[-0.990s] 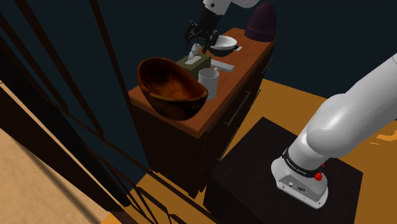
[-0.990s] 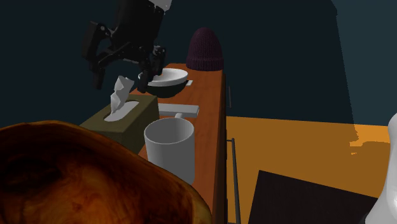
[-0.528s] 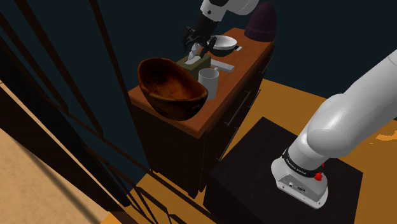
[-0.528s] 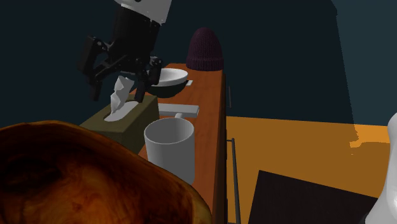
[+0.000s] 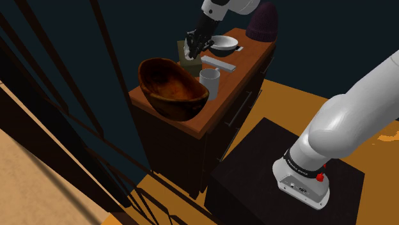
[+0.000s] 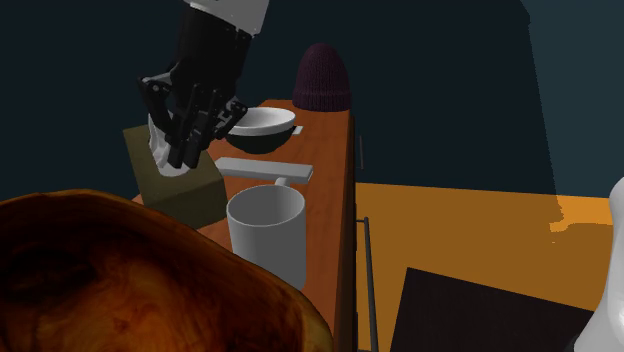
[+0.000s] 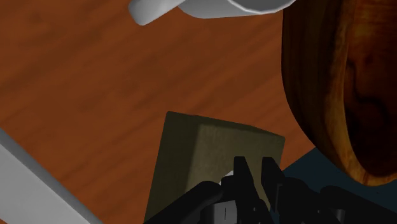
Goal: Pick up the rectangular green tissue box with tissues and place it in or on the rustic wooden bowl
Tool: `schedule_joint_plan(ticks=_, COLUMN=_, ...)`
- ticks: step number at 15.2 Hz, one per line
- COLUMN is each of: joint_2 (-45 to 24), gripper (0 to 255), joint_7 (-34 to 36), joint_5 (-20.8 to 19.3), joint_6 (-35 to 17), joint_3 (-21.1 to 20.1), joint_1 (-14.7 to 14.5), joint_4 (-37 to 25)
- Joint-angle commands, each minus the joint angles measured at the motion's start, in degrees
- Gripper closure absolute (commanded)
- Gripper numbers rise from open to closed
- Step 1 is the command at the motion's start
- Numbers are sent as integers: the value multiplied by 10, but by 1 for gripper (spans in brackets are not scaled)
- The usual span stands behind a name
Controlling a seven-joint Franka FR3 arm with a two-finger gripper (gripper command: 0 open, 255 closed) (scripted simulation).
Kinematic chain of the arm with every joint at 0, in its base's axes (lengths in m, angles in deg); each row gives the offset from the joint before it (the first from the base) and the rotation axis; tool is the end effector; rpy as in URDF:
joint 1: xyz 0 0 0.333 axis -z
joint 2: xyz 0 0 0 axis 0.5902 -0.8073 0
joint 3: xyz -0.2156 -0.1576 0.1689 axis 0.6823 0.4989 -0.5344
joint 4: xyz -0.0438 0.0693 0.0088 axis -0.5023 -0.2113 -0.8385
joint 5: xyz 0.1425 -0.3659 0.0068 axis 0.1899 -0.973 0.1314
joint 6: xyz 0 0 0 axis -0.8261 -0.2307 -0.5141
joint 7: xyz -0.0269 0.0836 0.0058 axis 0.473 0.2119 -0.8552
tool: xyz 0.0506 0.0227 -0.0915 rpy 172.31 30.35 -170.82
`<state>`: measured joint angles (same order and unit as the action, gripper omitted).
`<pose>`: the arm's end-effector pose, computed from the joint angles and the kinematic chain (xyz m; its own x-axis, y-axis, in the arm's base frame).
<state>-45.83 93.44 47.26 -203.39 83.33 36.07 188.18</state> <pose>0.5169 0.0074 0.5166 0.9165 -0.3624 0.1692 -0.2841 -0.8877 -0.3622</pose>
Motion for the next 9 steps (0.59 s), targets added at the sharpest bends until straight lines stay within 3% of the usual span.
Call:
schedule_joint_plan(ticks=1, joint_2=-1, gripper=255, joint_7=0, joint_5=0, joint_6=1, joint_3=-1, joint_1=0, joint_4=2)
schedule_joint_plan(ticks=9, joint_2=2, gripper=255, joint_7=8, joint_5=-5, joint_6=22, joint_3=0, joint_1=1, joint_4=-17)
